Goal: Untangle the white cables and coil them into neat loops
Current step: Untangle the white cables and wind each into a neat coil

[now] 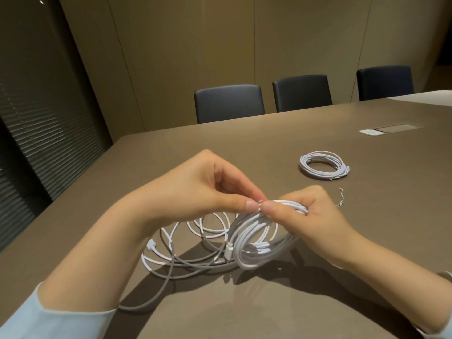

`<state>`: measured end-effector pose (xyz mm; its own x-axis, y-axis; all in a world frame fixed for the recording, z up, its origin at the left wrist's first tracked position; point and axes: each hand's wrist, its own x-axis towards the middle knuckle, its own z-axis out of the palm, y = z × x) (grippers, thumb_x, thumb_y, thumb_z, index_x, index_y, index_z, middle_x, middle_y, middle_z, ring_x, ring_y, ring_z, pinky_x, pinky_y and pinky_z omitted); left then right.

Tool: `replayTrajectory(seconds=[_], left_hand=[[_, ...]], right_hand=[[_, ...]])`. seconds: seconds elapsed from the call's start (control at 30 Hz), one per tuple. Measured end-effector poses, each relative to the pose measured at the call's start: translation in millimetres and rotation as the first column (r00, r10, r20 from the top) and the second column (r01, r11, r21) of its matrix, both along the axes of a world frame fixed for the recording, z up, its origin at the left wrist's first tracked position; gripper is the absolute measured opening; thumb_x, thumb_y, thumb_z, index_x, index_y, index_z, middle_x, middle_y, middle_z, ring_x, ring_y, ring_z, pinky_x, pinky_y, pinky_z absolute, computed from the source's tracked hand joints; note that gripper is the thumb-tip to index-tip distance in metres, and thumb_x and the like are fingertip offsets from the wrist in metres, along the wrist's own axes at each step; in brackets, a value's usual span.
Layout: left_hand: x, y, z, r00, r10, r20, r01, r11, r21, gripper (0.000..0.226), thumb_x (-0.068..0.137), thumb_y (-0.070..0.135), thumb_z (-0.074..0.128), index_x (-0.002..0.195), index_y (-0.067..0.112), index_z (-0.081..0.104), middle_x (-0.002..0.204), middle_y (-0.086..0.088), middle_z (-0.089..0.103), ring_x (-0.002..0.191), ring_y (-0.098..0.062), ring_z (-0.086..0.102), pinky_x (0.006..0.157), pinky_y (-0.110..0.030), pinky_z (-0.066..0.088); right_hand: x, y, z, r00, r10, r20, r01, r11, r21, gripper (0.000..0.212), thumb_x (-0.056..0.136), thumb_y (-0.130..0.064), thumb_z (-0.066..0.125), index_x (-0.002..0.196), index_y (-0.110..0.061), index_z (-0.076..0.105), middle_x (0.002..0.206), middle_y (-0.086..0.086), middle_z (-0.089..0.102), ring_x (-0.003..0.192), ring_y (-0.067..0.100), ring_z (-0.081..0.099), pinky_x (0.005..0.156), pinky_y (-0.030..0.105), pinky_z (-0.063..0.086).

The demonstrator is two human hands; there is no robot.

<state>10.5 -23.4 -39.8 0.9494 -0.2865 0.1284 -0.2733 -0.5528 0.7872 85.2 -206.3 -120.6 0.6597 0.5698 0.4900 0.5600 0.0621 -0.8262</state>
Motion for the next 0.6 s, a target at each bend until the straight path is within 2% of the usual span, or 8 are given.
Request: replayTrajectory(seconds=[0.17, 0.27, 0.4, 0.5, 0.6], left_hand=[[-0.1, 2.5, -1.5, 0.997, -0.042, -0.063, 0.034, 0.993, -0.113, 0.014, 0.081, 0.010, 0.069, 0.093, 0.007, 0.077, 0.084, -0.009, 0.076, 0.080, -0.018, 0.071, 0.073, -0.021, 0.053], [0.3, 1.2, -1.9, 0.994, -0.073, -0.077, 0.064, 0.991, -0.117, 0.011, 0.084, 0.005, 0.067, 0.091, 0.006, 0.075, 0.080, -0.005, 0.075, 0.075, -0.013, 0.070, 0.069, -0.018, 0.052], [-0.6, -1.8, -3.1, 0.992, -0.115, -0.047, 0.106, 0.982, -0.159, 0.010, 0.085, 0.002, 0.064, 0.092, 0.006, 0.071, 0.087, -0.008, 0.074, 0.083, -0.018, 0.069, 0.075, -0.023, 0.053], [-1.1, -3.5, -3.8, 0.989, -0.145, -0.029, 0.135, 0.965, -0.224, 0.011, 0.083, 0.001, 0.064, 0.089, 0.007, 0.071, 0.085, -0.006, 0.073, 0.082, -0.016, 0.069, 0.075, -0.022, 0.052], [-0.9, -5.6, -5.8, 0.987, -0.163, 0.001, 0.158, 0.950, -0.269, 0.017, 0.084, -0.004, 0.064, 0.083, 0.011, 0.072, 0.084, -0.007, 0.071, 0.081, -0.017, 0.068, 0.076, -0.023, 0.052]], right_hand=[[-1.3, -0.9, 1.3, 0.990, 0.110, -0.091, -0.111, 0.994, 0.001, 0.050, 0.069, -0.051, 0.069, 0.040, -0.020, 0.044, 0.049, -0.004, 0.026, 0.050, 0.013, 0.023, 0.049, 0.026, 0.019], [-1.7, -1.1, 1.9, 0.975, 0.189, -0.120, -0.190, 0.982, 0.004, 0.056, 0.068, -0.064, 0.072, 0.039, -0.023, 0.046, 0.046, -0.008, 0.026, 0.047, 0.013, 0.021, 0.048, 0.028, 0.018], [-2.1, -0.1, 3.3, 0.935, 0.275, -0.225, -0.260, 0.961, 0.095, 0.050, 0.068, -0.051, 0.075, 0.037, -0.021, 0.051, 0.043, -0.013, 0.027, 0.040, 0.009, 0.020, 0.045, 0.021, 0.022], [-4.1, -0.4, 5.4, 0.885, 0.336, -0.323, -0.297, 0.941, 0.165, 0.058, 0.059, -0.064, 0.079, 0.036, -0.022, 0.046, 0.041, -0.012, 0.026, 0.038, 0.008, 0.020, 0.044, 0.018, 0.027], [-4.2, -0.5, 6.8, 0.845, 0.385, -0.371, -0.330, 0.922, 0.204, 0.060, 0.057, -0.065, 0.080, 0.035, -0.024, 0.042, 0.041, -0.010, 0.024, 0.038, 0.010, 0.019, 0.044, 0.019, 0.029]])
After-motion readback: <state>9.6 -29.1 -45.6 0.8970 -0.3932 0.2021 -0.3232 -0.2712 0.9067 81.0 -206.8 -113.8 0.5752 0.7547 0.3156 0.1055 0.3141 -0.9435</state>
